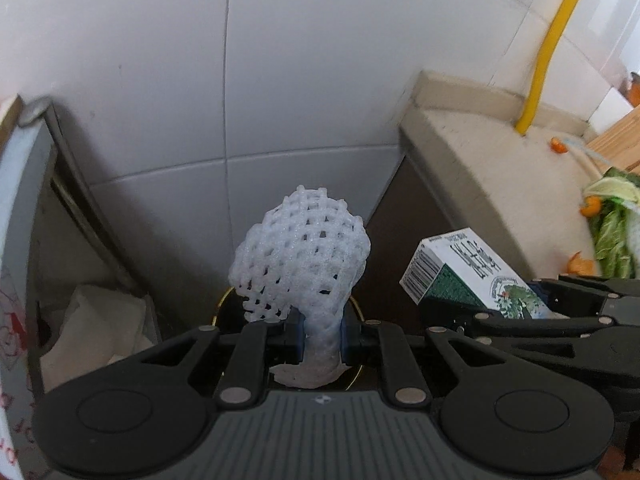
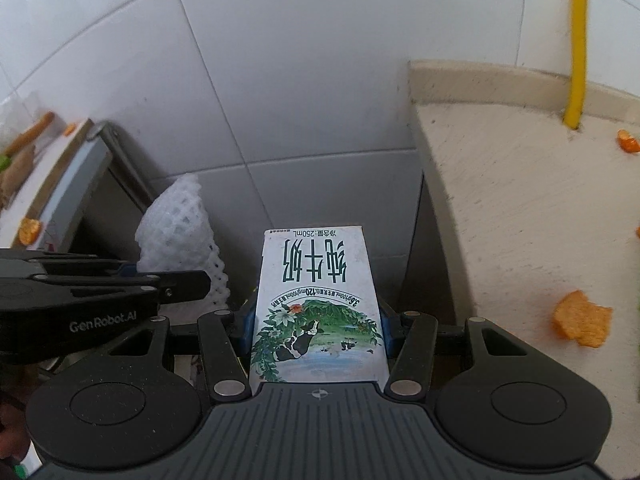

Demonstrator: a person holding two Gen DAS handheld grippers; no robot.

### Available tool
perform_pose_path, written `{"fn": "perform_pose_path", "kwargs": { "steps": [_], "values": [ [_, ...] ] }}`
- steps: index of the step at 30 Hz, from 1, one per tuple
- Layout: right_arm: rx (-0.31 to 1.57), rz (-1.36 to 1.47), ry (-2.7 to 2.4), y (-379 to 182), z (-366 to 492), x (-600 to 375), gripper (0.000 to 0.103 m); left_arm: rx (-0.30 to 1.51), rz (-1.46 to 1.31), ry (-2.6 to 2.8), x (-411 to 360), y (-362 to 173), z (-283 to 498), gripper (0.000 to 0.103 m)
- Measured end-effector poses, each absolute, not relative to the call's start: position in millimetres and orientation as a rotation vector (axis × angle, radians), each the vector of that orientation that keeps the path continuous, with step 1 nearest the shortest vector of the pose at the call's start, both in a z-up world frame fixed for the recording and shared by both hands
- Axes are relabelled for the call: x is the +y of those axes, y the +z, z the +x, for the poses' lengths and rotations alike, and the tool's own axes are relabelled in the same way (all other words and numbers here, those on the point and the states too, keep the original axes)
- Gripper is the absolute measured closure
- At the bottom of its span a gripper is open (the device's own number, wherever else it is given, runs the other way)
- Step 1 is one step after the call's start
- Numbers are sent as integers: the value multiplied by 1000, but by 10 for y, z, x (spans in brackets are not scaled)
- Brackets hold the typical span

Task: Collect trash
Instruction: 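Lower the foam net into the black bin and open the left tool while the right tool drops the carton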

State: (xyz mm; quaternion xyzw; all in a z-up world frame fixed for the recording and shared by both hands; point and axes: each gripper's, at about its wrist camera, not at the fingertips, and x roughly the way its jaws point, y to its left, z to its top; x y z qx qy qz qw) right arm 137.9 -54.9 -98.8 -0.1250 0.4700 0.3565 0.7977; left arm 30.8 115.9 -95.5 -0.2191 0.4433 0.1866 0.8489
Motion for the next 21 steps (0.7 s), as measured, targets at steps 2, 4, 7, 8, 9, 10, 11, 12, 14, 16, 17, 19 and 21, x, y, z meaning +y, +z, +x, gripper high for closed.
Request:
{"fn": "perform_pose_path", "kwargs": {
  "steps": [2, 4, 7, 8, 9, 10, 11, 12, 14, 16, 17, 19, 21],
  "values": [
    [1028, -271, 763, -1058, 1415, -508, 43, 949, -477, 406, 1189, -1053, 339, 91],
    [1044, -277, 761, -1138, 1452, -448, 43, 963, -498, 427, 1230, -1159, 371, 92],
    [1076, -284, 756, -1306, 1513, -333, 43, 990, -549, 465, 1335, -1395, 430, 92],
    [1092, -285, 752, -1385, 1543, -298, 43, 998, -572, 476, 1370, -1476, 448, 92],
    [1117, -281, 744, -1474, 1578, -269, 43, 1004, -597, 489, 1408, -1569, 464, 92],
    [1150, -275, 733, -1577, 1625, -238, 43, 1010, -622, 503, 1440, -1663, 477, 92],
    [1179, -270, 723, -1685, 1672, -203, 43, 1014, -648, 518, 1476, -1760, 489, 92],
    [1199, -269, 715, -1783, 1714, -167, 43, 1020, -672, 533, 1511, -1857, 499, 92],
    [1240, -271, 688, -1973, 1796, -78, 43, 1029, -718, 561, 1587, -2044, 506, 92],
    [1280, -263, 663, -2164, 1872, 7, 43, 1034, -776, 582, 1678, -2236, 509, 92],
    [1294, -264, 654, -2250, 1896, 41, 43, 1036, -809, 592, 1725, -2332, 511, 92],
    [1320, -264, 639, -2420, 1929, 103, 43, 1039, -866, 608, 1783, -2498, 498, 92],
    [1351, -259, 622, -2591, 1976, 170, 43, 1048, -906, 615, 1838, -2654, 507, 92]
  ]
}}
